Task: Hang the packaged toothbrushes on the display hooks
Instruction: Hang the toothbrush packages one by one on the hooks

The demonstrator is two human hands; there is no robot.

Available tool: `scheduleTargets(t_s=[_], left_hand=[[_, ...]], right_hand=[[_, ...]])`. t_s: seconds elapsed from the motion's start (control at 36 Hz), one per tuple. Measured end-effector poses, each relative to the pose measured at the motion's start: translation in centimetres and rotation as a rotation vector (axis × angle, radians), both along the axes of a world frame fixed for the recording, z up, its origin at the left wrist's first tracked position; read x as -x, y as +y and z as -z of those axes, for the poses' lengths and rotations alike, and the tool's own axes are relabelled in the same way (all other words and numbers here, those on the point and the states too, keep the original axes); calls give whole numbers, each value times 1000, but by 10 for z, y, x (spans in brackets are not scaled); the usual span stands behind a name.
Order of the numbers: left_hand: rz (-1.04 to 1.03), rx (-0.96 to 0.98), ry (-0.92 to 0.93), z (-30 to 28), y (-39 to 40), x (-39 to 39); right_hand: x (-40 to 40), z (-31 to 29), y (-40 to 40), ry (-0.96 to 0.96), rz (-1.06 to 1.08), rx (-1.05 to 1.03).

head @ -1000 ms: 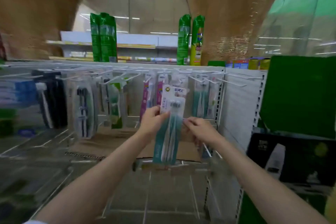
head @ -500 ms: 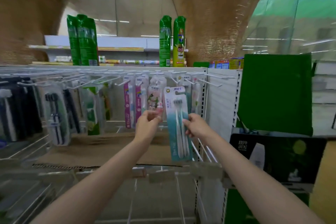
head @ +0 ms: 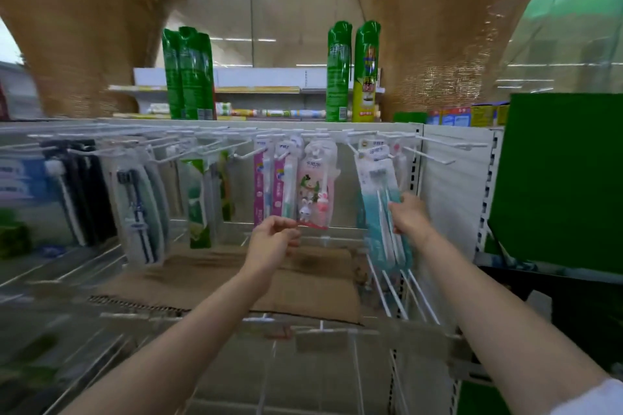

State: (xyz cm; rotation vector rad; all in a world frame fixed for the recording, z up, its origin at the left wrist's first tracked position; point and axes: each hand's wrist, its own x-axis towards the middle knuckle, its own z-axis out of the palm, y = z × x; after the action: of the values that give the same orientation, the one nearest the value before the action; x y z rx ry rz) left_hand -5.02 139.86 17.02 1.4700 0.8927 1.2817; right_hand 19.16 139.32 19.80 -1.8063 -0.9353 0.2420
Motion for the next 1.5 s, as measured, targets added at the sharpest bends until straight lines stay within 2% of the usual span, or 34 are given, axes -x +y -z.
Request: scheduleTargets(t_s=[0.14, 0.36, 0.5, 0.58, 0.69, 0.75, 0.92, 1.14, 1.36, 1.5], left_hand=[[-7, 9, 21, 3, 4, 3], [-13, 58, 19, 9, 7, -2], [-23, 71, 18, 9, 10, 2], [-21, 78, 19, 7, 12, 7], [-20, 68, 28, 6, 15, 10], [-16, 64, 32, 5, 16, 11], [-6, 64, 23, -1, 21, 8], [23, 72, 62, -2, 25, 13], [9, 92, 62, -1, 47, 66], [30, 97, 28, 1, 74, 116]], right_hand=[[-13, -4, 0, -65, 127, 41], [-6, -11, 16, -130, 30, 200], [-15, -22, 31, -149, -16, 222], [-15, -26, 37, -86, -1, 182], [-14, -14, 45, 141, -21, 133], [-11, 1, 45, 160, -32, 175], [4, 33, 33, -43, -85, 327], [52, 39, 17, -217, -352, 330], [129, 29, 29, -396, -489, 370], [178, 29, 53, -424, -487, 343]])
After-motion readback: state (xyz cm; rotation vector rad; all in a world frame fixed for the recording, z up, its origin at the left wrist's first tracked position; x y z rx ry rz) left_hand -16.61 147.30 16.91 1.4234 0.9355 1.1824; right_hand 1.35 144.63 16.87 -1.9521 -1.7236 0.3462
